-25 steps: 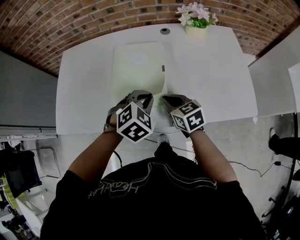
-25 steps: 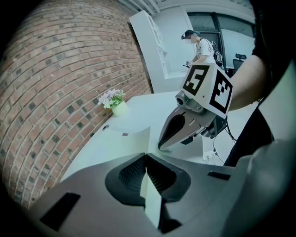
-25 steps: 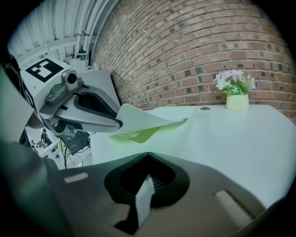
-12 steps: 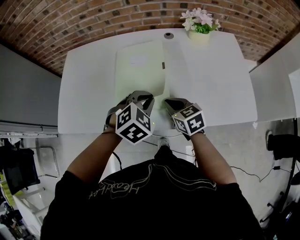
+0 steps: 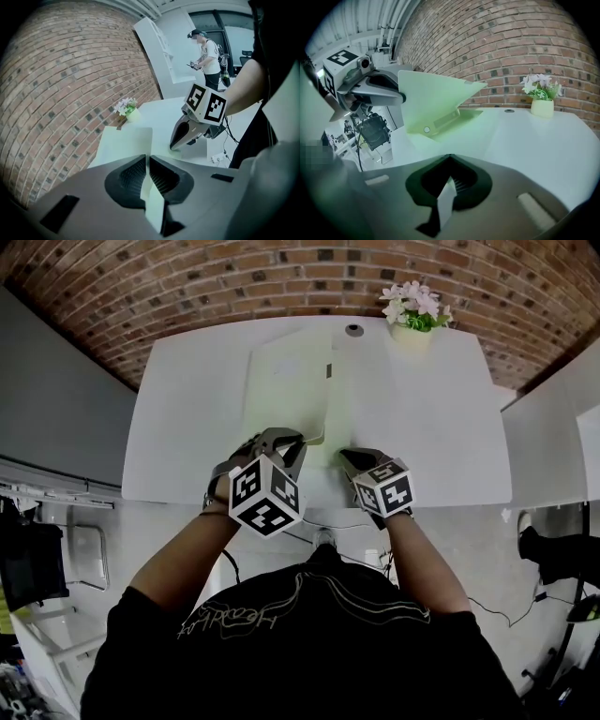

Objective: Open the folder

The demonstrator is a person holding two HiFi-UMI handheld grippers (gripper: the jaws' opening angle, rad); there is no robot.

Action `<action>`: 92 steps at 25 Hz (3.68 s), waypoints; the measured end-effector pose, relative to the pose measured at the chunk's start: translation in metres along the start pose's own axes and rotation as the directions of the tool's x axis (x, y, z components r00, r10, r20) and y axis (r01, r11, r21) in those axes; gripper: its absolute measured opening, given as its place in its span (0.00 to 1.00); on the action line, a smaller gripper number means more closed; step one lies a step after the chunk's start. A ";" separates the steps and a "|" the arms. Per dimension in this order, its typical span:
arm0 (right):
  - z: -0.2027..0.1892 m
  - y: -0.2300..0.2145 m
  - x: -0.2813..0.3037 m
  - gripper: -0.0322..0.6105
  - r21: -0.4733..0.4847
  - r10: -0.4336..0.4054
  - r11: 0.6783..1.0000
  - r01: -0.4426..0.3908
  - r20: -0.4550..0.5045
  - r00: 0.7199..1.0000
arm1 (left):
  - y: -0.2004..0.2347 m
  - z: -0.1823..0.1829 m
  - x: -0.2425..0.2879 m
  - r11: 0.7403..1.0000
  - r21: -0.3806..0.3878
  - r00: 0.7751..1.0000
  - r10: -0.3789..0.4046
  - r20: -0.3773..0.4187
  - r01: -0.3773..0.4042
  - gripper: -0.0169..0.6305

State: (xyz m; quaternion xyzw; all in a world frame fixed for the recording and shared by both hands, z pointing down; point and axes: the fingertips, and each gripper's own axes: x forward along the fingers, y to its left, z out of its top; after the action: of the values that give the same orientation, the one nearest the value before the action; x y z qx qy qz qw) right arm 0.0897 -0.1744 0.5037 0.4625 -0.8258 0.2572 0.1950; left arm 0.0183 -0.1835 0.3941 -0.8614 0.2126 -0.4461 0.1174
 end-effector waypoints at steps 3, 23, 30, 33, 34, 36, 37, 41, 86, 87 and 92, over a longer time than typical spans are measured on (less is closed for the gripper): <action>-0.002 -0.002 0.000 0.05 -0.004 -0.006 1.000 0.006 -0.020 1.000 | 0.010 -0.004 -0.013 0.999 -0.033 0.999 0.043 0.010 -0.043 0.05; -0.001 -0.002 0.004 0.05 -0.082 0.011 0.996 -0.016 -0.069 0.998 | 0.071 -0.063 -0.081 0.911 -0.346 0.971 0.237 -0.002 -0.223 0.05; -0.001 -0.002 0.005 0.05 -0.118 0.017 0.993 -0.028 -0.087 0.996 | 0.086 -0.092 -0.097 0.847 -0.469 0.961 0.276 -0.018 -0.252 0.05; 0.000 -0.002 0.005 0.05 -0.121 0.032 0.992 -0.043 -0.094 0.995 | 0.091 -0.104 -0.102 0.819 -0.507 0.955 0.295 -0.027 -0.268 0.05; -0.001 -0.002 0.005 0.05 -0.125 0.036 0.991 -0.048 -0.097 0.995 | 0.093 -0.108 -0.104 0.808 -0.521 0.952 0.303 -0.032 -0.275 0.05; 0.000 -0.001 0.006 0.05 -0.131 0.043 0.990 -0.056 -0.099 0.994 | 0.097 -0.116 -0.109 0.782 -0.552 0.946 0.321 -0.041 -0.289 0.05; 0.001 0.000 0.006 0.05 -0.132 0.047 0.989 -0.060 -0.097 0.994 | 0.099 -0.120 -0.111 0.769 -0.568 0.944 0.327 -0.044 -0.293 0.05; 0.000 -0.001 0.004 0.05 -0.119 0.069 0.990 -0.081 -0.099 0.993 | 0.106 -0.131 -0.113 0.716 -0.645 0.945 0.325 -0.029 -0.265 0.05; 0.001 -0.003 -0.003 0.05 -0.001 -0.104 0.995 0.105 -0.055 0.993 | 0.153 -0.328 -0.084 0.154 -0.988 0.969 0.245 0.024 -0.015 0.05; 0.001 -0.002 -0.003 0.05 -0.004 -0.110 0.994 0.110 -0.057 0.992 | 0.153 -0.332 -0.082 0.142 -0.990 0.971 0.239 0.025 -0.010 0.05; 0.001 -0.003 -0.004 0.05 0.001 -0.138 0.990 0.138 -0.049 0.989 | 0.153 -0.350 -0.068 0.100 -0.995 0.975 0.221 0.026 0.004 0.06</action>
State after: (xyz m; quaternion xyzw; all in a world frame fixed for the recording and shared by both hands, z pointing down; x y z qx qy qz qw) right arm 0.0943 -0.1741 0.5016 0.5127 -0.7863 0.2560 0.2312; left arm -0.3432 -0.2910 0.4864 -0.7349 0.5076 -0.1058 -0.4371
